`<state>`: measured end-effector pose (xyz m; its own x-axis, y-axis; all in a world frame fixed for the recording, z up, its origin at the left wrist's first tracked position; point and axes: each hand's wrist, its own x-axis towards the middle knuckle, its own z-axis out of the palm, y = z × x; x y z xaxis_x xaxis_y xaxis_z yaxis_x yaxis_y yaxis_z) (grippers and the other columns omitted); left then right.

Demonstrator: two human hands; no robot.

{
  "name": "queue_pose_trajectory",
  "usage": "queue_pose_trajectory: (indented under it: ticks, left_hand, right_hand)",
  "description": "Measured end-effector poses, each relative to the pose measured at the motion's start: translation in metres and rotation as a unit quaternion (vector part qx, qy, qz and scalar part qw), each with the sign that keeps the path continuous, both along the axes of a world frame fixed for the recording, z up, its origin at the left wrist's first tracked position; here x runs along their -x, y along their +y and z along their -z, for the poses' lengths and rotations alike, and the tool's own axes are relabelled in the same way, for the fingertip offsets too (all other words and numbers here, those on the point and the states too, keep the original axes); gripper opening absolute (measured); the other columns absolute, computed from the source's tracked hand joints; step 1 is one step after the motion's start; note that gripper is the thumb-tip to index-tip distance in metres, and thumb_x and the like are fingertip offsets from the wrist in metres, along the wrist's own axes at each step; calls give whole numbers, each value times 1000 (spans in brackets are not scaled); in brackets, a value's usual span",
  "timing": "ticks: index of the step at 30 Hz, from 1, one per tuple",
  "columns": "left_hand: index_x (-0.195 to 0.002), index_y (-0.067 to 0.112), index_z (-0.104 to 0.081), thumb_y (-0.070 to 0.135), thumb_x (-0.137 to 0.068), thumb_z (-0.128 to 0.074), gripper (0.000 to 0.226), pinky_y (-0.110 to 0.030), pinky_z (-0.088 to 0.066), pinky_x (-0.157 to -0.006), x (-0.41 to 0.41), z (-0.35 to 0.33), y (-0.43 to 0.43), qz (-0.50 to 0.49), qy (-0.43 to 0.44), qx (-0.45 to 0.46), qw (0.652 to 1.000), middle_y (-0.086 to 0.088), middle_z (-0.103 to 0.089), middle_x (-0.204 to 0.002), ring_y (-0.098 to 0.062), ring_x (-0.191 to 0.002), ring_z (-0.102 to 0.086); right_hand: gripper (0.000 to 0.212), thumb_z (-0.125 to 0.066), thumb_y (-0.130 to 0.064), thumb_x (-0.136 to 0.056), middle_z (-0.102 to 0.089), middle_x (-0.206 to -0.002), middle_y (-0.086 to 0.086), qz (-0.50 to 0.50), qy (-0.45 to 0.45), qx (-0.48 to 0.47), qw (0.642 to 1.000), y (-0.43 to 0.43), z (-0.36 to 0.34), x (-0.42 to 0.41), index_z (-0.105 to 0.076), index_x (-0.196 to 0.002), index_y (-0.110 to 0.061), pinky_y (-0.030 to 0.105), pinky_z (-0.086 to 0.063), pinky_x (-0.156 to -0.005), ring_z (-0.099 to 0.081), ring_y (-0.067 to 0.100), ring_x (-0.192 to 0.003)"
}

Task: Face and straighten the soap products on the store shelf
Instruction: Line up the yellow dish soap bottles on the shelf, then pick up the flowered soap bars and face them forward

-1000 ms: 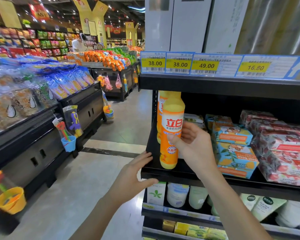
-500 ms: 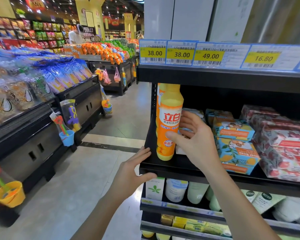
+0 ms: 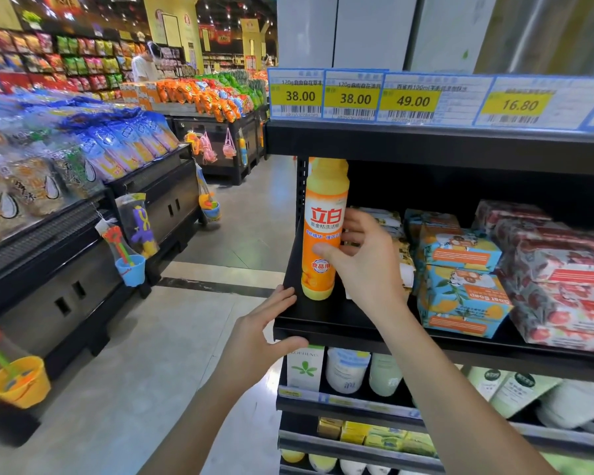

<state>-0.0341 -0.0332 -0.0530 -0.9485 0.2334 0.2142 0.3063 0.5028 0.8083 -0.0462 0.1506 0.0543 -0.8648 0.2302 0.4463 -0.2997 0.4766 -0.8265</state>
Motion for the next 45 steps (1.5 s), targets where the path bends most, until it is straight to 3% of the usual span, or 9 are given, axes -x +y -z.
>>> queue_pose_trajectory:
  ticks: [6, 9, 13, 19, 23, 28, 36, 45]
  left_hand:
    - [-146, 41, -46, 39, -79, -83, 77, -36, -33, -122, 0, 0, 1, 2, 7, 9, 1000, 21, -35, -160, 2, -147, -31]
    - [-146, 40, -48, 37, -78, -84, 77, -37, -33, -122, 0, 0, 0, 4, 3, -4, 1000, 20, -36, -160, 3, -147, -31]
    - [-145, 42, -48, 37, -77, -85, 77, -41, -36, -121, -1, -1, 1, -1, 1, 0, 1000, 20, -36, -160, -4, -148, -34]
    - [-146, 44, -48, 54, -67, -76, 84, -39, -35, -121, -2, -3, 2, 1, -6, -7, 1000, 23, -34, -159, -3, -148, -33]
    - [-146, 44, -48, 54, -67, -76, 84, -40, -37, -120, -2, -3, 1, -2, -8, -6, 1000, 22, -35, -159, -4, -148, -34]
    - [-143, 47, -47, 53, -67, -76, 81, -40, -38, -119, -2, -4, 2, -2, -11, -10, 1000, 22, -36, -159, -5, -148, -35]
    - [-144, 45, -48, 52, -67, -77, 83, -37, -38, -118, -2, -7, 2, -8, -14, 4, 1000, 22, -36, -158, -1, -144, -34]
    - [-146, 40, -49, 37, -78, -83, 76, -34, -37, -117, -8, -11, 4, -18, -10, 35, 999, 27, -32, -155, -6, -148, -34]
  right_hand:
    - [64, -86, -28, -80, -66, -122, -13, -3, -10, -7, 1000, 1, -2, 1, -58, -137, -21, 22, -53, -88, -61, -2, -99]
    - [62, -87, -31, -79, -66, -119, -12, -11, -19, -22, 1000, 8, -2, -5, -60, -135, -20, 27, -56, -92, -63, 3, -105]
    - [69, -88, -36, -77, -67, -128, -3, 12, -27, -120, 992, 34, -6, -16, -61, -137, -17, 30, -53, -100, -63, 10, -114]
    - [83, -84, -41, -80, -51, -150, 5, 23, -126, -338, 932, 66, -18, -25, -48, -151, -16, 36, -38, -112, -44, 25, -139]
    - [87, -80, -38, -86, -43, -155, 8, 26, -163, -401, 901, 65, -14, -23, -36, -156, -11, 39, -35, -114, -38, 29, -142]
    - [81, -73, -38, -91, -39, -157, 8, 47, -157, -475, 864, 63, -7, -17, -34, -157, -10, 37, -29, -116, -33, 30, -141]
    - [78, -78, -37, -87, -41, -145, 9, 64, -132, -510, 847, 63, -2, -12, -42, -151, -9, 40, -35, -113, -36, 31, -134]
    - [79, -84, -37, -82, -54, -145, 8, 50, -119, -467, 875, 64, -1, -20, -46, -147, -13, 37, -33, -112, -46, 31, -133]
